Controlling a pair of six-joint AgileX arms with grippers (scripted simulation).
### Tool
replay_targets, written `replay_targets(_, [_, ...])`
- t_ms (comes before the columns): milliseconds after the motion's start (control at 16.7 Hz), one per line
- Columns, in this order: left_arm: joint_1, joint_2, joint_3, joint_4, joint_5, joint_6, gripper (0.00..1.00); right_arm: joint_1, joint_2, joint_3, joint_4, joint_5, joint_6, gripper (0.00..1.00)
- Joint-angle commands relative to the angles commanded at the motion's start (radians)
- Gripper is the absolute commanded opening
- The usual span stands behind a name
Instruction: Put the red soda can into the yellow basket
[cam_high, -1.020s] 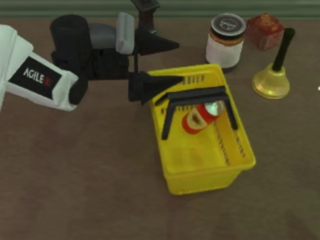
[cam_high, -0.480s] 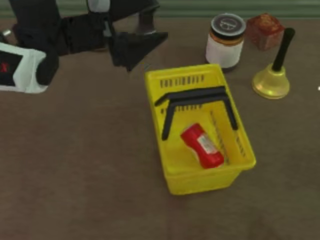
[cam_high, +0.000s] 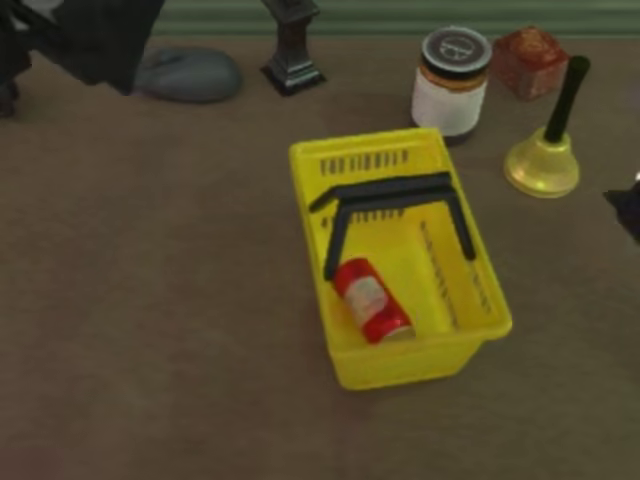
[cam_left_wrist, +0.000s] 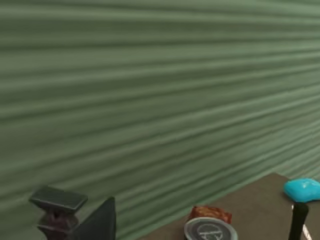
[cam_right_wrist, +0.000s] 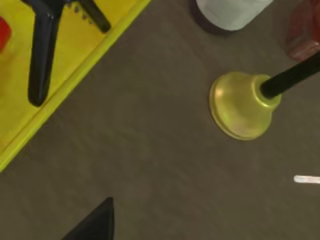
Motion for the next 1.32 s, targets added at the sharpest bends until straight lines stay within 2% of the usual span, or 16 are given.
replay_targets(360, [0.076,-0.688,-0.416,-0.305,-0.357,0.019,1.00,0.168,0.646,0.650,-0.423,0.009,-0.285,1.00])
replay_targets(540, [0.099,-0.960,-0.591,-0.417,-0.497,0.052,1.00,0.239,0.907,0.913,-0.591,0.010,-0.400,1.00])
replay_targets(660, [0.109,-1.090,-0.681,-0.469,-0.569,0.076,1.00,0.277,1.038,1.044,-0.678,0.009,-0.459,1.00])
replay_targets(780, [0.116,-1.178,-0.746,-0.504,-0.623,0.096,1.00,0.305,1.128,1.133,-0.740,0.008,-0.502,1.00])
replay_targets(900, [0.119,-1.224,-0.783,-0.523,-0.653,0.109,1.00,0.321,1.175,1.181,-0.774,0.007,-0.526,1.00])
replay_targets(1320, [0.119,-1.232,-0.789,-0.526,-0.658,0.111,1.00,0.321,1.180,1.170,-0.765,0.006,-0.531,1.00])
